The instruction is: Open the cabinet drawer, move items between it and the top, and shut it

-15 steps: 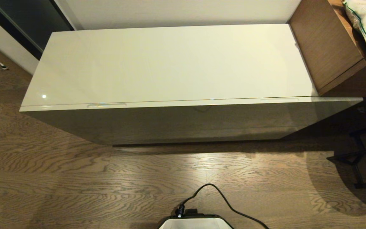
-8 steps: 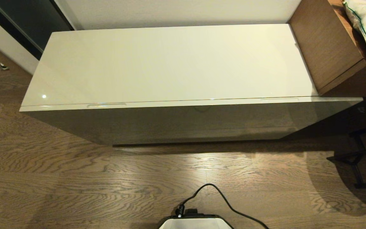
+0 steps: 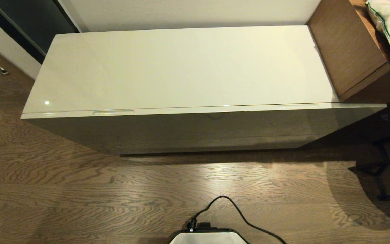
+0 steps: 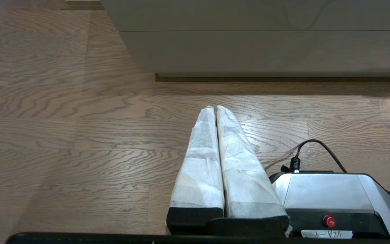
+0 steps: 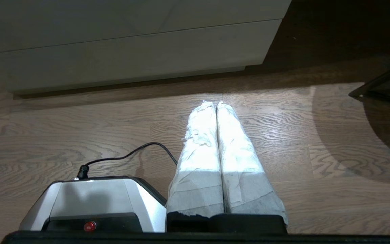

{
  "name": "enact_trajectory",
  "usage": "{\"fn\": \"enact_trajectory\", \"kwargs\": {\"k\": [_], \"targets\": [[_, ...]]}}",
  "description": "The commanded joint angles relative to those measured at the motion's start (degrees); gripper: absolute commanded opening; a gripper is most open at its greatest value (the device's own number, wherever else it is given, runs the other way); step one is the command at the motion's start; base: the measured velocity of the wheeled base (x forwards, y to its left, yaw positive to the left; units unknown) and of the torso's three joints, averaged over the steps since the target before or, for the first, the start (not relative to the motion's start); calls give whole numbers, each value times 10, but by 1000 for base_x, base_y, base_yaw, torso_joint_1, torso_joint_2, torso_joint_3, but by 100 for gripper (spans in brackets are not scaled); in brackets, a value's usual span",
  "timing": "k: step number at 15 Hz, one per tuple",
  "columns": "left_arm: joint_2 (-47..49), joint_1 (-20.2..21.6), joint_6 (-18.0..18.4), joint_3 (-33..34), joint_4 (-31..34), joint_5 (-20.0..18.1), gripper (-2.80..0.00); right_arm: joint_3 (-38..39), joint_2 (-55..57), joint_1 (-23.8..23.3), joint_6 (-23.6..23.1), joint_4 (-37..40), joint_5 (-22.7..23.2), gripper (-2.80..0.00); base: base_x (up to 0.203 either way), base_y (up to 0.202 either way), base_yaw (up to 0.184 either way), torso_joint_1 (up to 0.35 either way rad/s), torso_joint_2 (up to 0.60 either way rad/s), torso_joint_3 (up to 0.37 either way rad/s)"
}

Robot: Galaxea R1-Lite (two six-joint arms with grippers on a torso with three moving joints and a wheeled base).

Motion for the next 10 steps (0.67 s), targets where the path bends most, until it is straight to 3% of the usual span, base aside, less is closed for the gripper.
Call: {"fn": "enact_trajectory", "kwargs": {"k": [1,10], "targets": [[0,0,0,0,0,0,-280,0,1,0,0,0,0,-280,0,0,0,0,0,0],[0,0,0,0,0,0,-280,0,1,0,0,-1,0,-280,0,0,0,0,0,0]]}}
